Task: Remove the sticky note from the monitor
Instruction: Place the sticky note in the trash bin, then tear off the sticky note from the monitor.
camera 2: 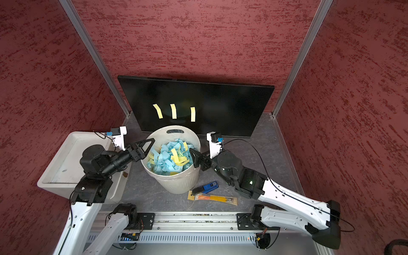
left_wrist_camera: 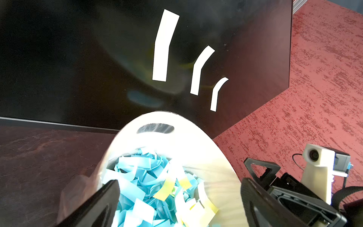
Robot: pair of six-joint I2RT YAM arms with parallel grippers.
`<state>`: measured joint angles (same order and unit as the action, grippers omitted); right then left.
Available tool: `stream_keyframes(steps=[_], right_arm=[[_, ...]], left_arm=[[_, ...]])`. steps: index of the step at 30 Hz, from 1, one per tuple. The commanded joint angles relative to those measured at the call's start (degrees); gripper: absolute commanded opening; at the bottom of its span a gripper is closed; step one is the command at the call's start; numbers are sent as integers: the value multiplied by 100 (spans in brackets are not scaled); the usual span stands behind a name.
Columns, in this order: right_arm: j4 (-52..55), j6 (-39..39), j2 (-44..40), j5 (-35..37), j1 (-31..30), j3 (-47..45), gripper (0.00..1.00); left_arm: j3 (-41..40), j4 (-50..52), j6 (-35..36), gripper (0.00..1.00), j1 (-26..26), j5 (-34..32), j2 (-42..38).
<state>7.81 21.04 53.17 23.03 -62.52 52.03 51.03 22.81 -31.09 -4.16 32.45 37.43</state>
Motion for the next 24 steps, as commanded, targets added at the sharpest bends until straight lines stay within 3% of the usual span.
stream_keyframes(steps=[1, 13, 24], right_arm=[[-353, -266, -359, 404, 22, -263, 99], [-437, -851, -1325, 553, 143, -1080, 98], [13, -2378, -2013, 803, 161, -1406, 98]], left_arm=[[396, 179, -156, 100, 9, -131, 85], [1150, -80, -853, 99, 4, 85, 1051], [1525, -701, -1435, 81, -66, 250, 2045]])
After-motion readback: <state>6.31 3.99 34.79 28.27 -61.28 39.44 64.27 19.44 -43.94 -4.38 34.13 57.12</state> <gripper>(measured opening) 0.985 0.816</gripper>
